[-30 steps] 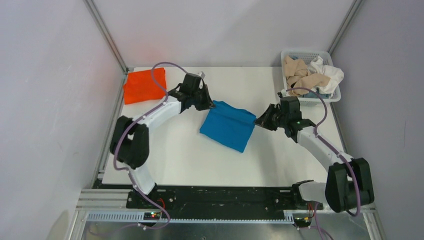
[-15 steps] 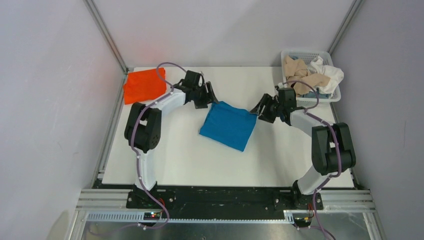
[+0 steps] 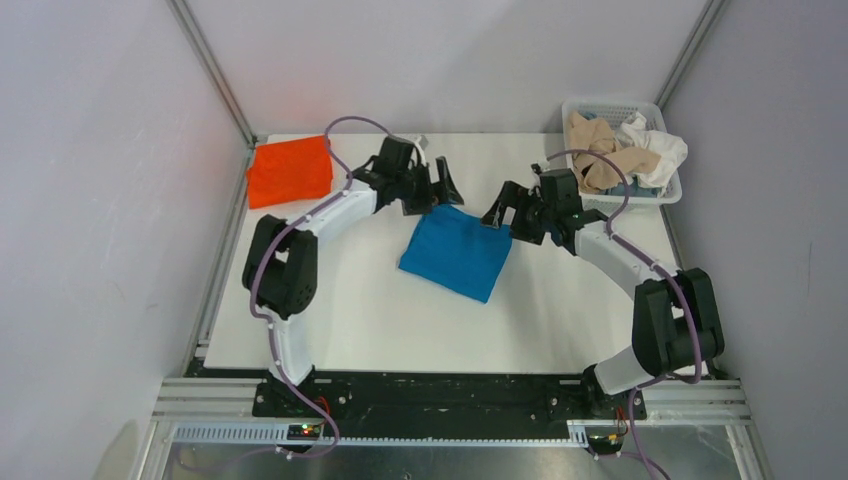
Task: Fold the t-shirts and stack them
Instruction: Smooth out wrinkles on the folded tshirt
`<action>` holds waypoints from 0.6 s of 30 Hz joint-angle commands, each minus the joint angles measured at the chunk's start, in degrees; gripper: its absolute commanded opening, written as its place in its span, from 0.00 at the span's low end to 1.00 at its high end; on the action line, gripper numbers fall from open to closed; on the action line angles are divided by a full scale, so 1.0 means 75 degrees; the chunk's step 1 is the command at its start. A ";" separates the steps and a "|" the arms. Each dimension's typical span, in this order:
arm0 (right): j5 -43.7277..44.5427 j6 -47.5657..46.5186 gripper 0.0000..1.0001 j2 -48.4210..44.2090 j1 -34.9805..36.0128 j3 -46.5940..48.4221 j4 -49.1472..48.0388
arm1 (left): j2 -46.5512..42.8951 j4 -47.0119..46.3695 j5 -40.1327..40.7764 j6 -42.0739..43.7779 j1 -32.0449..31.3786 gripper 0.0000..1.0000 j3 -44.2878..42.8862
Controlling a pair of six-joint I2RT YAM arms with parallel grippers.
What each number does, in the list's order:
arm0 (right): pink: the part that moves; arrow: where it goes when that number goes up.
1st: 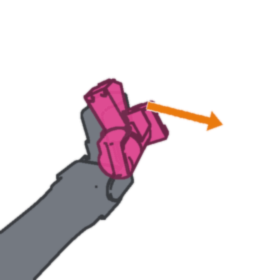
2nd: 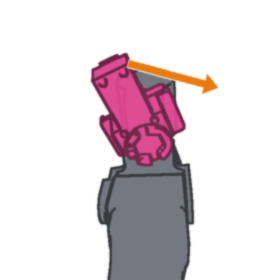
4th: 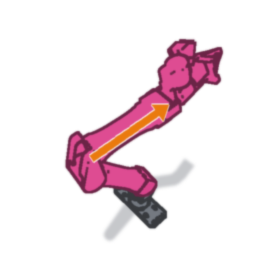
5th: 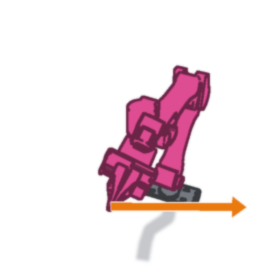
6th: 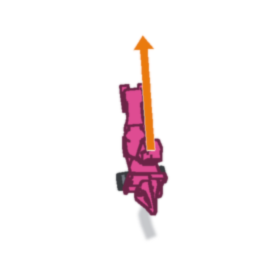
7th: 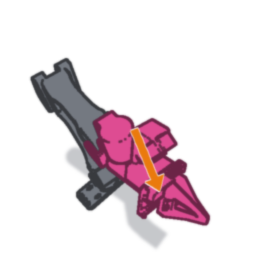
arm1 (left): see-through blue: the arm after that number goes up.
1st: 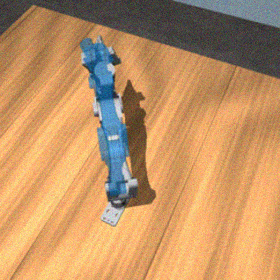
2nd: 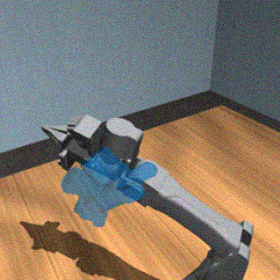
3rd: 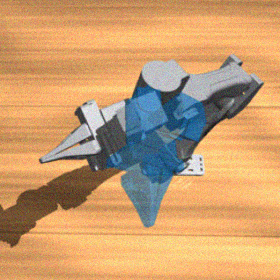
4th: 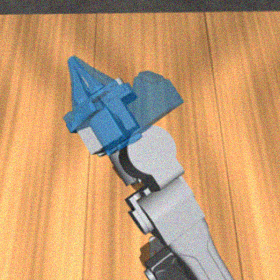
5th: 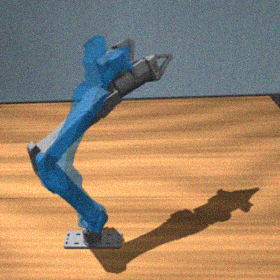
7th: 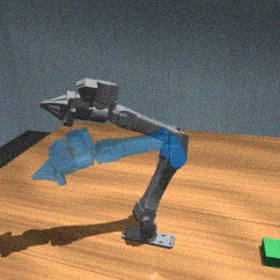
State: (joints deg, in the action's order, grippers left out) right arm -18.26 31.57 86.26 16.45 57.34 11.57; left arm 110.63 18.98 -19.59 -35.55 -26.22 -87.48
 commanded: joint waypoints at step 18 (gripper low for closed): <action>-0.0906 0.0620 0.99 0.2406 -0.0309 0.0809 -0.1914 | 0.2618 -0.0012 -0.0231 -0.0720 0.0246 1.00 -0.1851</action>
State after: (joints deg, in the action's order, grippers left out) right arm -24.05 37.50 98.30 14.33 58.28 0.62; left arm 127.61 19.44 -21.96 -39.09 -25.85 -98.43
